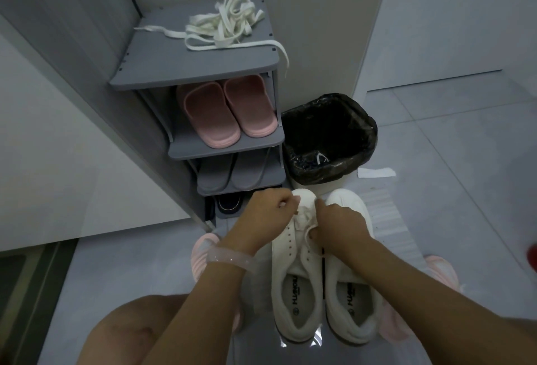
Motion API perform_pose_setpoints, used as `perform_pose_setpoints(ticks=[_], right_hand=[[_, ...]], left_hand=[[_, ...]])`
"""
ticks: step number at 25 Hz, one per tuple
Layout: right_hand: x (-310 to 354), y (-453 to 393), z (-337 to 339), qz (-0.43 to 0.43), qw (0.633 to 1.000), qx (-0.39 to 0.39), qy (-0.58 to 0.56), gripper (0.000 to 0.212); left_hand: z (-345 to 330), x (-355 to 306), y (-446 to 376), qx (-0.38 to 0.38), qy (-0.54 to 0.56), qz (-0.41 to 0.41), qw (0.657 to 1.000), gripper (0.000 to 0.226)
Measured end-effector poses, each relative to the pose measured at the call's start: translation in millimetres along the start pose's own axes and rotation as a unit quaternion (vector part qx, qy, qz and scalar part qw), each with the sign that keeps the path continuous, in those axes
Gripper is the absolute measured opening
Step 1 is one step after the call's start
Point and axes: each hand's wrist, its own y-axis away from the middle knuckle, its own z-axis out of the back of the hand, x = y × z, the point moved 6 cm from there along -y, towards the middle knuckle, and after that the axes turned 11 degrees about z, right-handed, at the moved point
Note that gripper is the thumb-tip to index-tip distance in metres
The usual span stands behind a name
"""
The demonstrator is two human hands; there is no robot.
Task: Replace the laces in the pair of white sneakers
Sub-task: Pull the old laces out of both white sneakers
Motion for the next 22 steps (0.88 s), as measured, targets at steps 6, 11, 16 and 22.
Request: perform_pose_setpoints(ticks=[6, 11, 16, 22], right_hand=[[-4.9, -1.6, 10.9, 0.021, 0.997, -0.037, -0.069, 0.009], [10.3, 1.4, 66.1, 0.089, 0.893, -0.126, -0.423, 0.005], [20.1, 28.0, 116.2, 0.142, 0.803, -0.166, -0.554, 0.015], [-27.5, 38.2, 96.6, 0.101, 0.918, -0.041, -0.381, 0.012]], left_hand=[[20.5, 3.2, -4.8, -0.078, 0.031, 0.02, 0.996, 0.025], [-19.6, -3.2, 3.9, 0.129, 0.107, 0.016, 0.986, 0.037], [-25.6, -33.8, 13.8, 0.105, 0.363, 0.03, 0.925, 0.02], [21.8, -32.0, 5.7, -0.029, 0.45, 0.059, 0.891, 0.025]])
